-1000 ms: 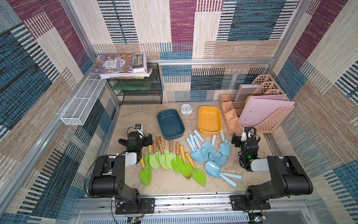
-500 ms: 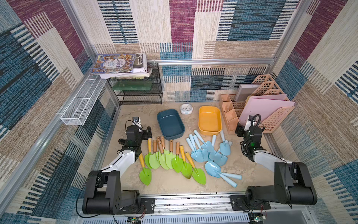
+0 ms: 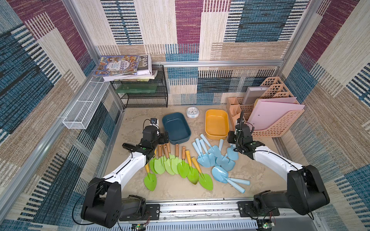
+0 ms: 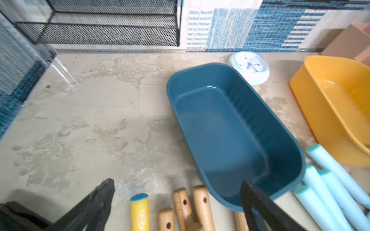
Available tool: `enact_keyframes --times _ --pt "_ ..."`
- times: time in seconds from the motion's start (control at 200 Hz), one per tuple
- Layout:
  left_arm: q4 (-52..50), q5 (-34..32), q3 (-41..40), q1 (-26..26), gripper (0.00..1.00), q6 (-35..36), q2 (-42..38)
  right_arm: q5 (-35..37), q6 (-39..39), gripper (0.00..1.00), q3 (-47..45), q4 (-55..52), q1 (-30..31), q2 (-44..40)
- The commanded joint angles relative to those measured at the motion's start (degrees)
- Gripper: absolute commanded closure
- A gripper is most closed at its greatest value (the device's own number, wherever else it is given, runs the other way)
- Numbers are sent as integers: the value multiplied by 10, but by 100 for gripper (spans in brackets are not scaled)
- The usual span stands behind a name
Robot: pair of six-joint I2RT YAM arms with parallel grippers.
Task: Sort the small shovels by color and place them into the storage box
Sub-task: Pick up the shovel from the center of the board.
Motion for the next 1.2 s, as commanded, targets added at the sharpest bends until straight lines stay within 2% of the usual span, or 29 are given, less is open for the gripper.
enact_keyframes --times 0.0,0.32,0.756,1.017,1.197 --pt "-18 9 7 -3 2 -16 6 -71 69 47 -1 -12 5 20" --pt "-21 -34 -1 -9 1 12 -2 -107 98 47 16 13 20 104" --pt "-41 -43 16 -8 1 8 14 -85 107 50 39 10 46 171" --pt "-47 -36 16 -8 0 8 6 -54 117 60 21 16 54 178" --pt "-47 -39 15 -9 0 9 4 -43 114 77 18 11 58 178"
